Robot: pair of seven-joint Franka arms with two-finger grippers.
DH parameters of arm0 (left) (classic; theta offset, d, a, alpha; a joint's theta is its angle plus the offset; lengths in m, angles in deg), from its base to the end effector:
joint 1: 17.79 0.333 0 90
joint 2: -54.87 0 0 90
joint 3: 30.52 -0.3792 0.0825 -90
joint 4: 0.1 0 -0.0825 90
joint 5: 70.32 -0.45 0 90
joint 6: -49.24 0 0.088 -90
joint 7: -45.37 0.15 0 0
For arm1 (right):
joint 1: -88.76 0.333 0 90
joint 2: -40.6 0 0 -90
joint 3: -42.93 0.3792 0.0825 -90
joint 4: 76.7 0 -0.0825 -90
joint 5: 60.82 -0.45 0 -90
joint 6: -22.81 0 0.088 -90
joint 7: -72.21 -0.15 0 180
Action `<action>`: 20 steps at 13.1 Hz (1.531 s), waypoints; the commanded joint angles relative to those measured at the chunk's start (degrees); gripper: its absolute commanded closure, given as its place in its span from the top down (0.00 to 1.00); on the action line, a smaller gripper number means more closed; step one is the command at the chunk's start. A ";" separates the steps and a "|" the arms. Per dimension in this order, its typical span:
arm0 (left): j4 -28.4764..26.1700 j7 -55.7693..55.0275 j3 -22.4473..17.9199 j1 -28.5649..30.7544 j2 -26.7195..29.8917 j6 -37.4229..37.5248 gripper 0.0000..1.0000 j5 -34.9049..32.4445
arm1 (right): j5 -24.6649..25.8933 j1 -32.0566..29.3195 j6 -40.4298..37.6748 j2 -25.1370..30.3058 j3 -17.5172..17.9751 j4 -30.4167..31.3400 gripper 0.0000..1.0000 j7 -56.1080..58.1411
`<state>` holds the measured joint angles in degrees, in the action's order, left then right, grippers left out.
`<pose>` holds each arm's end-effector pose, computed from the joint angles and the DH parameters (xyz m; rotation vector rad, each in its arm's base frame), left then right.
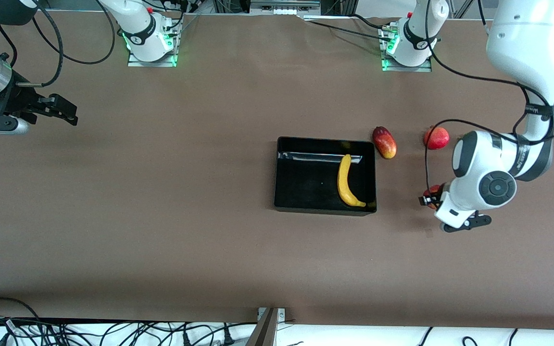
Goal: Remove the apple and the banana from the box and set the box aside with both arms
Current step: 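Carry the apple out of the tray and set it on the table, then move the open left gripper back over the yellow banana in the tray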
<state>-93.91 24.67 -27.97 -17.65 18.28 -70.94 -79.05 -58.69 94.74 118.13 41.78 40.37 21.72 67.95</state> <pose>0.7490 -0.0156 0.1970 -2.9810 -0.3553 0.2314 0.6137 0.0312 0.5862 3.1030 -0.0164 -0.0482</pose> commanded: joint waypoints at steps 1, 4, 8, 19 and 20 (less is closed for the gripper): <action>-1.19 1.19 -1.49 -0.14 -4.10 -7.76 0.00 -1.73 | 0.33 -0.45 -0.84 -0.13 0.27 -0.77 1.00 0.12; -1.73 0.66 -1.85 -0.05 -7.00 -11.47 0.00 -4.36 | 0.33 -0.27 -0.58 -0.13 0.27 -0.77 1.00 0.12; 0.19 1.18 -1.85 -0.57 -3.60 -2.57 1.00 -4.72 | 0.33 -0.27 -0.58 -0.13 0.27 -0.77 1.00 0.12; 12.07 -11.90 6.67 -11.73 5.12 25.27 1.00 10.48 | 0.33 -0.27 -0.84 -0.13 0.27 -0.77 1.00 0.21; 11.11 -12.26 6.77 -12.52 5.29 23.17 1.00 11.01 | 0.33 -0.27 -0.84 -0.13 0.27 -0.77 1.00 0.21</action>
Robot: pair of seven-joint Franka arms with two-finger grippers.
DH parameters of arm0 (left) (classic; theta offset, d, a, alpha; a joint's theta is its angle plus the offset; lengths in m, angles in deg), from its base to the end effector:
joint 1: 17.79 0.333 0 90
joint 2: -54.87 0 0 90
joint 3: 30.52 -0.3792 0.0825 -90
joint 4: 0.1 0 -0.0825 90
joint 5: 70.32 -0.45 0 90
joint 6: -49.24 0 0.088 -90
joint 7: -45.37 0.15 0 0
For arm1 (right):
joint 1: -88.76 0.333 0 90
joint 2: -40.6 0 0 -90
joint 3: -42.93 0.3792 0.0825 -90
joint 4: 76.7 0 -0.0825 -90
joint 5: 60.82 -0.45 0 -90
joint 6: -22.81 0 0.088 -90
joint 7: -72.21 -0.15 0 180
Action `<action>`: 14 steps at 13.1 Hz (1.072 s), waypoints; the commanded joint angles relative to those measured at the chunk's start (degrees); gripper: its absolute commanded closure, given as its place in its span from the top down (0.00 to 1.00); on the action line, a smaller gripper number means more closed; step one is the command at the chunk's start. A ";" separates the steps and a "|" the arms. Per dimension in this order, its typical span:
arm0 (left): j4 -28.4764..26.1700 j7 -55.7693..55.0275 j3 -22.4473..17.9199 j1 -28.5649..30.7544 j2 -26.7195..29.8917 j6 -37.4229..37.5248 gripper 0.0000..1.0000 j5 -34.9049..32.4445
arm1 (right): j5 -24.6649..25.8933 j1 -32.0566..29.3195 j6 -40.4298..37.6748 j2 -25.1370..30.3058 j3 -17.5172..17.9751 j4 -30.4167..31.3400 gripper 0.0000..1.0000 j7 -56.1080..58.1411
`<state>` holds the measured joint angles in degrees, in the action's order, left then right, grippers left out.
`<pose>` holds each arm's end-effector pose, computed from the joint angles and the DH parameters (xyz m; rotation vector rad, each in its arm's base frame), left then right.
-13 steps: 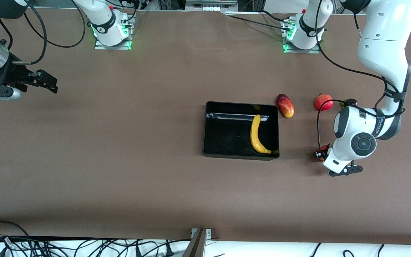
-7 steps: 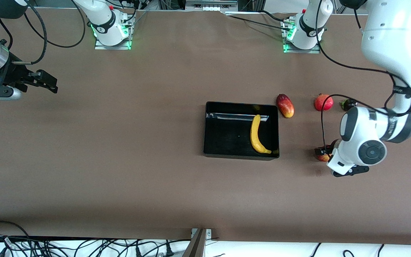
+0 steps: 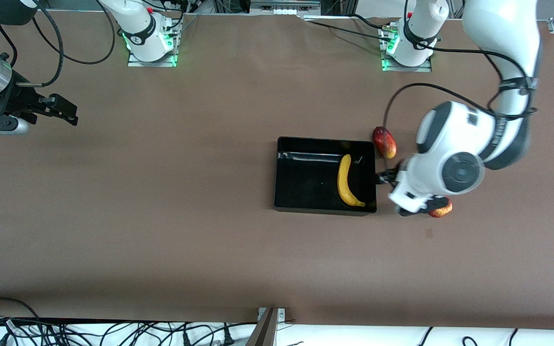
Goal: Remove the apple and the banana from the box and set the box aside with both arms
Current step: 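Move the open left gripper back over the yellow banana in the tray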
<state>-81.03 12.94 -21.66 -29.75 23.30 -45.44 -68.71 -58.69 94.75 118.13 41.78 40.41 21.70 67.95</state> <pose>0.7097 -0.2544 0.3515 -3.0459 -0.3355 0.4977 0.6137 0.0317 0.5864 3.1030 -0.0151 -0.0476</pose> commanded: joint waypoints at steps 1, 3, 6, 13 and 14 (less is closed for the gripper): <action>-3.44 -1.66 0.55 -1.04 0.45 -5.66 1.00 1.11 | 0.33 -0.28 -0.66 -0.13 0.23 -0.75 1.00 0.21; -7.30 -6.23 1.60 -2.36 0.37 -13.38 1.00 1.11 | 0.25 -0.20 -0.48 -0.13 0.23 -0.75 1.00 0.21; -13.80 -11.77 2.66 -3.24 -0.16 -23.94 1.00 0.24 | 0.25 -0.19 -0.83 -0.13 0.23 -0.75 1.00 0.21; -22.60 -19.60 3.89 -4.13 -2.62 -38.72 1.00 -7.32 | 0.25 -0.19 -0.57 -0.13 0.23 -0.75 1.00 0.21; -23.31 -20.30 3.98 -4.39 -3.06 -40.13 1.00 -7.93 | 0.25 -0.19 -0.66 -0.13 0.23 -0.75 1.00 0.12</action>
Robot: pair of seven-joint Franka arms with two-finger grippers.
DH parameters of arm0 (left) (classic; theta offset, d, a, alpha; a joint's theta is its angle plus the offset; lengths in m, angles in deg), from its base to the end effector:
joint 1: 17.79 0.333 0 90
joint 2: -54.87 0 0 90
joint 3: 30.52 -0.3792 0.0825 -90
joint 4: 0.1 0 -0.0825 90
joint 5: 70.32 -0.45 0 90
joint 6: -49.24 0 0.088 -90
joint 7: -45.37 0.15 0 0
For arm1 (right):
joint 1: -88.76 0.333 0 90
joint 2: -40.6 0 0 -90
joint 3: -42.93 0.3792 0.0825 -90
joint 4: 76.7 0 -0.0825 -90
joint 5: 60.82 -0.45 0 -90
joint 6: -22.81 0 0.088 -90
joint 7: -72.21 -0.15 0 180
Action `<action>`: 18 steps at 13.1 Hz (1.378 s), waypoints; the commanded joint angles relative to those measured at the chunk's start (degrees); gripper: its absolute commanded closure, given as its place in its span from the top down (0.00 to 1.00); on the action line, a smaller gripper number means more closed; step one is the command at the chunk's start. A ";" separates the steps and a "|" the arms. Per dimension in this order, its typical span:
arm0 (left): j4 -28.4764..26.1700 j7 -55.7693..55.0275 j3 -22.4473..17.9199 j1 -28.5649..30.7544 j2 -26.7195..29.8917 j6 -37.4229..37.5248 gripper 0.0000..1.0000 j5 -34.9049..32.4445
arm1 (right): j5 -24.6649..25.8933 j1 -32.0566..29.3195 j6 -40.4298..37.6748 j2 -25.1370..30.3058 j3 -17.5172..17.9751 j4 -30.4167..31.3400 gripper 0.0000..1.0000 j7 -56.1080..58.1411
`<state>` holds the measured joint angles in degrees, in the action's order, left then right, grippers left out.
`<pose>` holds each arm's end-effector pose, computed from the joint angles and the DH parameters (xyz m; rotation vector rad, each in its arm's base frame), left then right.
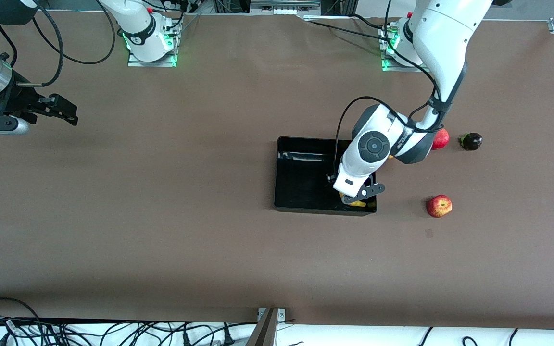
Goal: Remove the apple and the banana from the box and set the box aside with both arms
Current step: 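Lower the left gripper and close it on the banana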
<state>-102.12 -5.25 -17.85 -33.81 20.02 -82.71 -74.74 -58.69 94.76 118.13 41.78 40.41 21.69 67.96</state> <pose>0.6456 -0.3389 0.1773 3.0756 0.5647 -0.1550 0.6137 0.0318 0.5864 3.1030 -0.0145 -0.0473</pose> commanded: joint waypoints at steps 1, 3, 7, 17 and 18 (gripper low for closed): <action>-3.09 -3.42 0.16 -0.50 -0.48 -4.79 1.00 -3.56 | 0.25 -0.20 -0.57 -0.12 0.23 -0.75 1.00 0.12; -4.76 -7.11 0.16 -0.50 -1.18 -7.87 1.00 -7.34 | 0.25 -0.20 -0.57 -0.12 0.23 -0.75 1.00 0.12; -4.95 -9.93 0.16 -0.59 -2.06 -8.94 0.90 -8.42 | 0.25 -0.20 -0.74 -0.12 0.23 -0.75 1.00 0.21; -0.48 -10.55 2.26 -0.59 0.92 2.63 0.00 -7.54 | 0.25 -0.29 -0.92 -0.12 0.23 -0.75 1.00 0.30; 1.45 -10.38 2.62 -0.51 1.44 6.05 0.00 -7.45 | 0.25 -0.29 -0.83 -0.12 0.23 -0.75 1.00 0.30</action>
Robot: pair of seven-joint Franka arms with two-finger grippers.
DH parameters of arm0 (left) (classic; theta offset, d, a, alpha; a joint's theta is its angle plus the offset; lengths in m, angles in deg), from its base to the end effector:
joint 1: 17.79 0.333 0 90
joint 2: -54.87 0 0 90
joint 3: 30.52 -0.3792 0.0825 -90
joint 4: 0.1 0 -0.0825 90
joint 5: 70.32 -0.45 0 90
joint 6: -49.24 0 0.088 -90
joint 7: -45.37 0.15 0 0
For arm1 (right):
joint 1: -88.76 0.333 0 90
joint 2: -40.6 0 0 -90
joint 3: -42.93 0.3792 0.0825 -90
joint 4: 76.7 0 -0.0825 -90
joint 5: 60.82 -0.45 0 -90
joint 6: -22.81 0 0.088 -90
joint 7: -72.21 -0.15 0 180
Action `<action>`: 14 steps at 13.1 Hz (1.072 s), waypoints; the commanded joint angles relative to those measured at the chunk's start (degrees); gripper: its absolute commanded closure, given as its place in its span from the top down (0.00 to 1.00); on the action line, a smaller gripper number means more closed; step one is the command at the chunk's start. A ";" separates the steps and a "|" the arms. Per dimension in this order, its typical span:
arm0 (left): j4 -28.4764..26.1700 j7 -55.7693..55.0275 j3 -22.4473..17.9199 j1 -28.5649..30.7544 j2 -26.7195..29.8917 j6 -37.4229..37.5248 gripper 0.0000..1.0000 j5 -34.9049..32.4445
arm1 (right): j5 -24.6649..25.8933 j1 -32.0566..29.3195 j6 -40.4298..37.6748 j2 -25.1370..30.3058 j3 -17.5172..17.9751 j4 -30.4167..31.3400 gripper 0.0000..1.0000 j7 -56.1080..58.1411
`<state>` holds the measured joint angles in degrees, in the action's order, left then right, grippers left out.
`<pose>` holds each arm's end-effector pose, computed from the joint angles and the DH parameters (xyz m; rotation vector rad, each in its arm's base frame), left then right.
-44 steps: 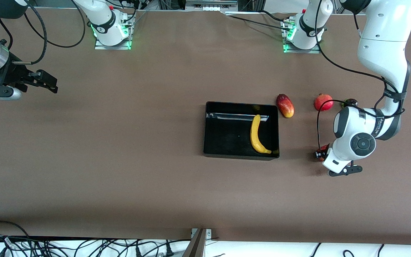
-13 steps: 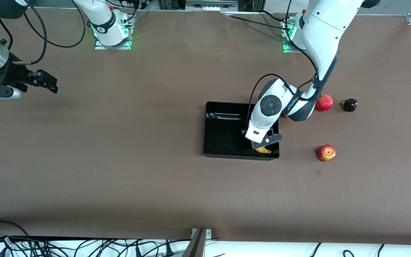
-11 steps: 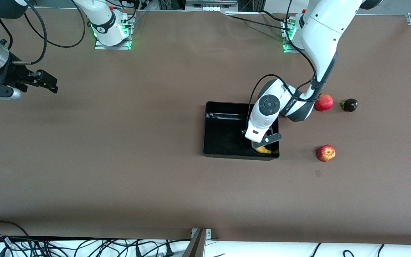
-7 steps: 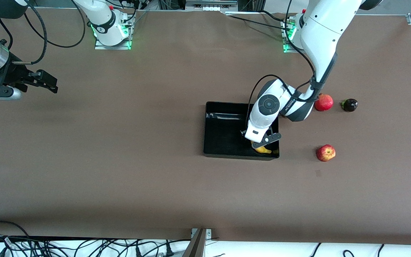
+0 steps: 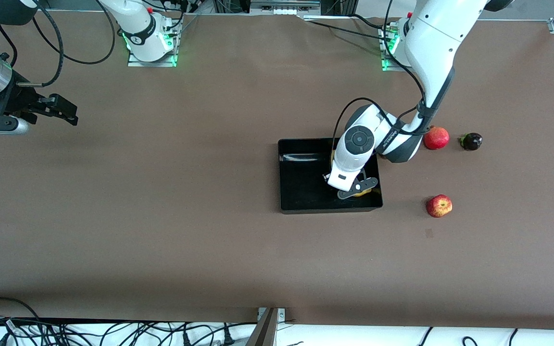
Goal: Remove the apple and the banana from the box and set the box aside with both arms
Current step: 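Lower the left gripper and close it on the banana, then lift the banana out of the tray and lower it beside the apple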
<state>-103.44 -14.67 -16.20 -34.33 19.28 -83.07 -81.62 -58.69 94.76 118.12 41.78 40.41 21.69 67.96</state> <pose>0.6264 -0.3536 0.1608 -3.0171 -0.6237 0.1048 0.6137 0.0318 0.5864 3.1030 -0.0145 -0.0476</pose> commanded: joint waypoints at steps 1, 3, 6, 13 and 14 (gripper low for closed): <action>4.70 -0.69 1.15 0.01 2.80 10.19 0.00 0.39 | 0.25 -0.29 -0.82 -0.13 0.23 -0.75 1.00 0.29; 10.58 4.55 1.32 0.19 3.77 20.54 0.00 3.98 | 0.25 -0.29 -0.82 -0.13 0.23 -0.75 1.00 0.29; 17.45 17.28 -0.16 1.50 4.74 36.98 0.00 5.58 | 0.25 -0.29 -0.82 -0.13 0.23 -0.75 1.00 0.29; 18.43 56.31 -13.33 10.29 8.96 44.77 0.00 4.79 | 0.25 -0.29 -0.82 -0.13 0.23 -0.75 1.00 0.29; 18.17 61.05 -16.40 10.82 9.05 42.50 0.00 4.88 | 0.25 -0.29 -0.82 -0.13 0.23 -0.75 1.00 0.29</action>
<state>-85.04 38.92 -28.94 -23.63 27.16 -39.02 -77.45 -58.69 94.76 118.11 41.78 40.41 21.70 67.96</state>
